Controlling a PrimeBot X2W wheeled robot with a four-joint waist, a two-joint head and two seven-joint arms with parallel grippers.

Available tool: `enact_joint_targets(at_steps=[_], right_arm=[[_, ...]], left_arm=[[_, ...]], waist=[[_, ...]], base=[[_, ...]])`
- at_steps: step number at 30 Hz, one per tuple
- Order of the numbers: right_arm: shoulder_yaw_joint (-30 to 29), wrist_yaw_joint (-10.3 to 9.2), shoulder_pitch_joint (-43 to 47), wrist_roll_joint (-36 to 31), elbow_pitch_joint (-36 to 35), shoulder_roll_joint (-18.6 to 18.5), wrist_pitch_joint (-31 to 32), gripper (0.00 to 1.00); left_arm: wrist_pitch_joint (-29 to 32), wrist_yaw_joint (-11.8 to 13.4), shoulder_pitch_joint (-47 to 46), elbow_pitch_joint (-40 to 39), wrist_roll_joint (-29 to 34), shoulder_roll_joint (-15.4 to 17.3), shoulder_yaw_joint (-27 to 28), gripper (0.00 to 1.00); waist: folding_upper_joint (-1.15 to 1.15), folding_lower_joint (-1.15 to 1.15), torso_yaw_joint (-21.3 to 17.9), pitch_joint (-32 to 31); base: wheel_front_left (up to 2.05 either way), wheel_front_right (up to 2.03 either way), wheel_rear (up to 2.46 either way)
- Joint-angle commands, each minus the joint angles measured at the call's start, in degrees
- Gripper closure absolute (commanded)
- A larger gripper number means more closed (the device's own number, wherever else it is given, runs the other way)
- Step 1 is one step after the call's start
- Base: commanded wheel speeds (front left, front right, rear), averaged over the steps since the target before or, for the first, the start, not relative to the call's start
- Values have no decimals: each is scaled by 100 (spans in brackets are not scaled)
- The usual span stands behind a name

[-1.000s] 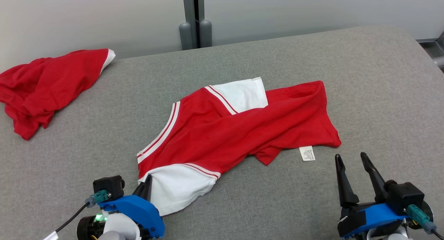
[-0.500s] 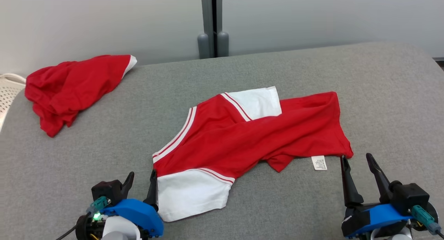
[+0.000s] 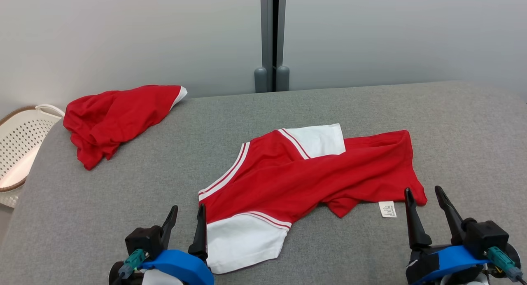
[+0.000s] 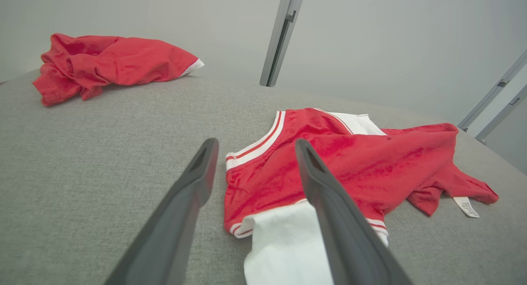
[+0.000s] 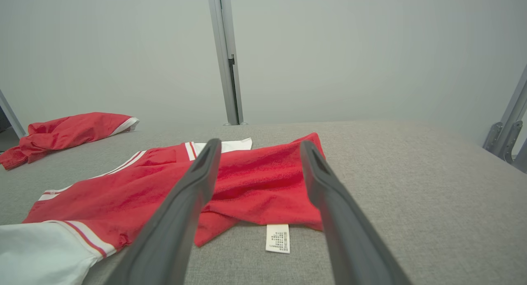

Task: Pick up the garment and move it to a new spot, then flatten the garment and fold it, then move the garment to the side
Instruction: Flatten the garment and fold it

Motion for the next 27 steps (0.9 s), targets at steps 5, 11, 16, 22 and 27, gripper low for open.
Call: enact_joint_targets(at_steps=[5,11,16,22,27], right_arm=[[-8,3,84,-34,18,-28,-26,0],[-38,3,69,-69,27,-28,-26,0],[-50,3,76,-66,47,-28,-26,0],[-25,2,59,-52,99,-28,-26,0],[-34,3,32,-42,202,-28,-26,0]], left_arm=[[-32,86,376,-420,226,-57,244,0],[-34,131,654,-670,466,-37,527,0],[-35,112,713,-712,612,-86,665,0],[-35,55,715,-703,725,-136,758,0],[-35,11,726,-720,798,-175,811,0]], waist=[[0,1,-55,-73],[0,1,-101,-93],[0,1,-89,-80],[0,1,-70,-71],[0,1,-61,-49]], base=[[0,0,0],[0,0,0],[0,0,0],[0,0,0],[0,0,0]])
